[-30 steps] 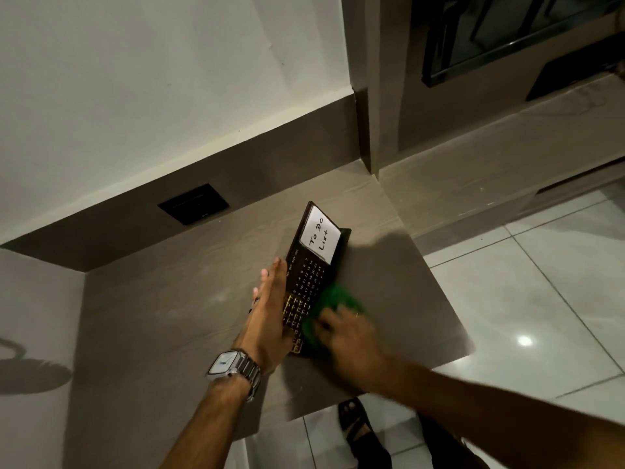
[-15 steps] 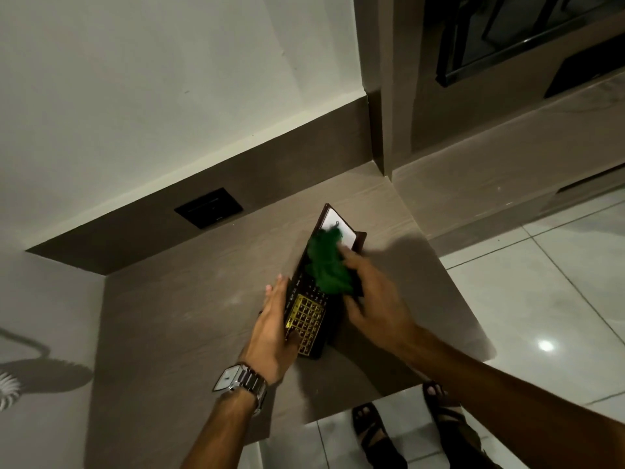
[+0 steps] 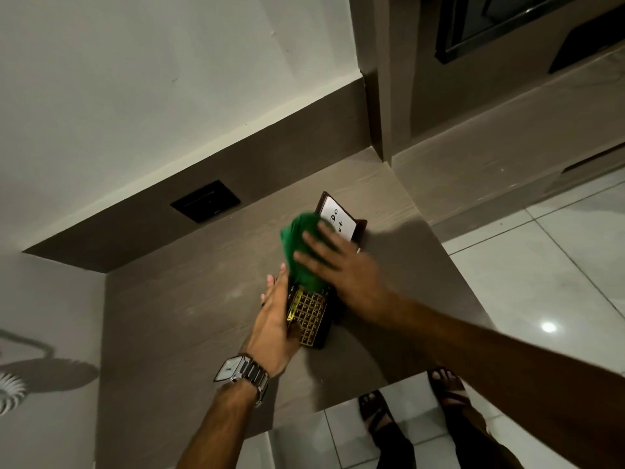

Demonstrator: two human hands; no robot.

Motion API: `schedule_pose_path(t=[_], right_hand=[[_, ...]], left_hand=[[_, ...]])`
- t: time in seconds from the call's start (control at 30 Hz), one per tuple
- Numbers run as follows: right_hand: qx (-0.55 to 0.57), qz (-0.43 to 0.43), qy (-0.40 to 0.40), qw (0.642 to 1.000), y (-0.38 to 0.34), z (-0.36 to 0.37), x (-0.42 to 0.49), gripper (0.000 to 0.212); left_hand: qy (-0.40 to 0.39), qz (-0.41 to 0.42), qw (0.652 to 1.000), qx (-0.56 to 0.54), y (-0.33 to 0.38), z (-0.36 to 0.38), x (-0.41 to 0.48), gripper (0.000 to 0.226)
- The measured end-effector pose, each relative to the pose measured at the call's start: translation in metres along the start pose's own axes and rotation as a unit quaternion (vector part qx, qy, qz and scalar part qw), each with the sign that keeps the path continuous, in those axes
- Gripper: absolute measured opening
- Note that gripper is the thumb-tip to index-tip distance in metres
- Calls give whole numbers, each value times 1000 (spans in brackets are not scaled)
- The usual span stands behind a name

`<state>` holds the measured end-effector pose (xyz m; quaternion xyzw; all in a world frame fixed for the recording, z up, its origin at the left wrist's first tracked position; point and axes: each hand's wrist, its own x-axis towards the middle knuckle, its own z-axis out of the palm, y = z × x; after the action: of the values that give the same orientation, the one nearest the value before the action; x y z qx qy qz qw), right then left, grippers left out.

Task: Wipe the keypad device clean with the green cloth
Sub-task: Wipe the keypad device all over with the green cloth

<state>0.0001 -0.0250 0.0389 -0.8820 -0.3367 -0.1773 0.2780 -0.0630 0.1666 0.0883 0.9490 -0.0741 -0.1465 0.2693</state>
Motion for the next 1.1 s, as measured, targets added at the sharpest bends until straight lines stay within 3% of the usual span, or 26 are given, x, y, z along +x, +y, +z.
schedule_pose_path(t=[0.1,0.23,0.27,0.3,0.37,0.47,0.53,0.63,0.7,0.83,0.9,1.03,1.1], right_hand=[[-62,97,-15,993,22,-10,13,95],[-41,-91,-62,993,-5,5,-5,90],[-33,-105,-67,992,-1,0,-4,85],[-20,-86,-53,995,9,-8,2,78],[18,44,-23,999,35,-28,16,62],[67,203,54,975,56,-47,37,65],[22,209,61,976,40,-41,37,69],[-33,79,-42,995,5,-21,11,79],[-59,46,-72,995,8,-23,6,81],[21,255,27,966,40,-37,41,70],[19,284,22,958,37,-36,48,74],[-33,164,-20,986,-11,-20,16,83],[-5,57,-40,998,-37,-9,-11,83]], left_hand=[[3,8,1000,7,2,-2,1,111],[25,20,999,9,4,0,0,102],[24,23,999,10,3,0,0,102],[22,22,999,13,3,0,0,104],[19,18,999,24,3,-1,0,110],[21,22,999,23,5,-2,5,117],[18,20,999,28,5,-1,5,119],[15,7,999,31,1,0,2,118],[13,9,999,30,0,0,1,117],[16,4,999,30,4,0,1,121],[23,-13,999,24,7,0,0,110],[45,-50,998,1,4,1,1,83],[38,-87,991,-93,4,0,1,71]])
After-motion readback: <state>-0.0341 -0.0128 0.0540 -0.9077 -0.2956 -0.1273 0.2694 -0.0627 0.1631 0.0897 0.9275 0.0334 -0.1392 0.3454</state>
